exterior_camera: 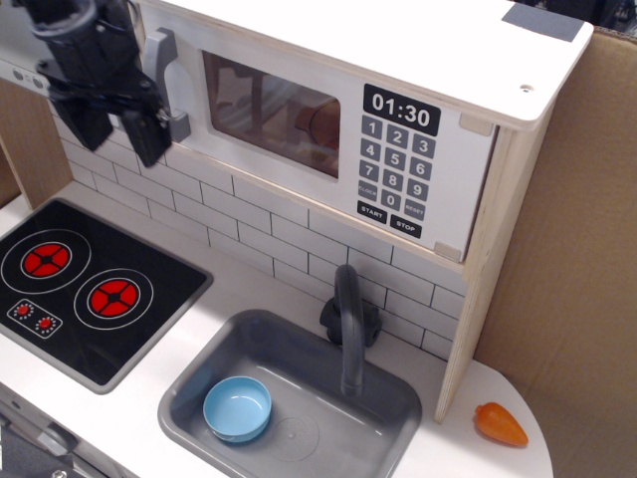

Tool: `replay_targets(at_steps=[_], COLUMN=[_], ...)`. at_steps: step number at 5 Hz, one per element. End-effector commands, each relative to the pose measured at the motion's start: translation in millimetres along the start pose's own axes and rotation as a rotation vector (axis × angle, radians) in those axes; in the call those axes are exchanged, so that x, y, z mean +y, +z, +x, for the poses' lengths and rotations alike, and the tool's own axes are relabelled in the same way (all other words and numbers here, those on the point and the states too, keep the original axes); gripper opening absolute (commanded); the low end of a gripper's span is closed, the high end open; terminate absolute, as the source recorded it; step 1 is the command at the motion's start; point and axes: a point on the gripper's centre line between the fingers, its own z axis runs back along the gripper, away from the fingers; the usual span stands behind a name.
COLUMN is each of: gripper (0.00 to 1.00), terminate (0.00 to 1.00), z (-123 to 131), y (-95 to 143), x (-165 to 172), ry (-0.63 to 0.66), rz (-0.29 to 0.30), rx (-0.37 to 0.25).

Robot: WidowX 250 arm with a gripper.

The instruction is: Open microwave

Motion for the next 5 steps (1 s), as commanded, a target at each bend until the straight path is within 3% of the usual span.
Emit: replay_targets(at_steps=[1, 3, 4, 5], gripper=[1.0, 1.0, 0.0, 0.0], terminate=[0.0, 0.0, 0.0, 0.0], z=[32.3, 29.4, 31.8, 36.1], y=[13.8, 20.9, 20.5, 21.8], x=[1.7, -15.4, -14.2, -11.1], ry=[-0.026, -0.067, -0.058, -0.038], rz=[0.005, -0.038, -0.033, -0.002], rx=[-0.089, -0.112, -0.156, -0.28])
